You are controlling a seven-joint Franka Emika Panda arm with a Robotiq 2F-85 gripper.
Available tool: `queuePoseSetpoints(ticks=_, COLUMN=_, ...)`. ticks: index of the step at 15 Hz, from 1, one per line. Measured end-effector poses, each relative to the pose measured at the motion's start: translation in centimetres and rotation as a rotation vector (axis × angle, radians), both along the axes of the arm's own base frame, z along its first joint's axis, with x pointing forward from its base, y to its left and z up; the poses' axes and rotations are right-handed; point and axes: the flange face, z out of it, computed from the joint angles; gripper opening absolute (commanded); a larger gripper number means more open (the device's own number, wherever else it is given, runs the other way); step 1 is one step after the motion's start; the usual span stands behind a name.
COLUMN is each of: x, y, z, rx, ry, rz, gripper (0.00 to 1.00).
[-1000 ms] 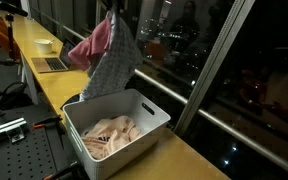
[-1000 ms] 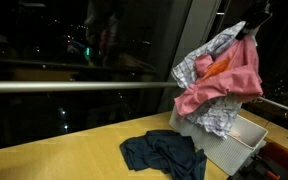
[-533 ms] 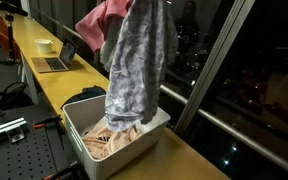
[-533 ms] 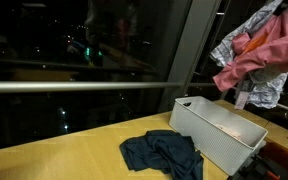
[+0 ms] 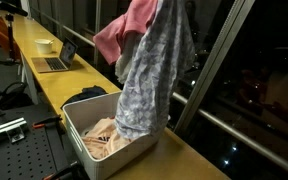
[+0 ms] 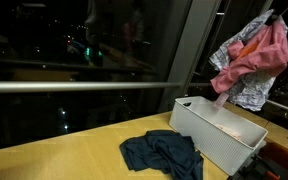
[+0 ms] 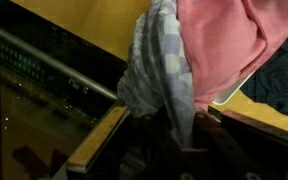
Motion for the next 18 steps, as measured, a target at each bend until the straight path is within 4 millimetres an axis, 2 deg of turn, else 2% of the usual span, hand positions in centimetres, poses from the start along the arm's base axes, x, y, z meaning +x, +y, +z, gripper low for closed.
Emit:
queuePoseSetpoints(ticks=2, x=1.3, y=1.2, z=-0.7, rx=-0.001, ry=0.010, rz=0.014, gripper=0.03)
queuePoseSetpoints(ticks=5, x=2.4, y=4.7, z=-0.7, rx=0.000, ry=0.017, rz=0.051, gripper=0.03)
queuePoseSetpoints(ticks=9, x=2.0, y=11.5, z=0.5, rx=-0.010, ry=0.020, rz=0.105, gripper=0.03)
queuePoseSetpoints(ticks=12, x=1.8, y=14.9, z=0.6, rx=-0.013, ry=0.021, rz=0.131, gripper=0.03)
queuePoseSetpoints(ticks=15, x=2.4, y=15.6, z=-0.3, rx=-0.012, ry=0.037, rz=0.137, gripper=0.03)
queuePoseSetpoints(ticks=18, x=3.0, y=14.3, z=-1.5, rx=-0.013, ry=0.059, rz=0.112, gripper=0.03)
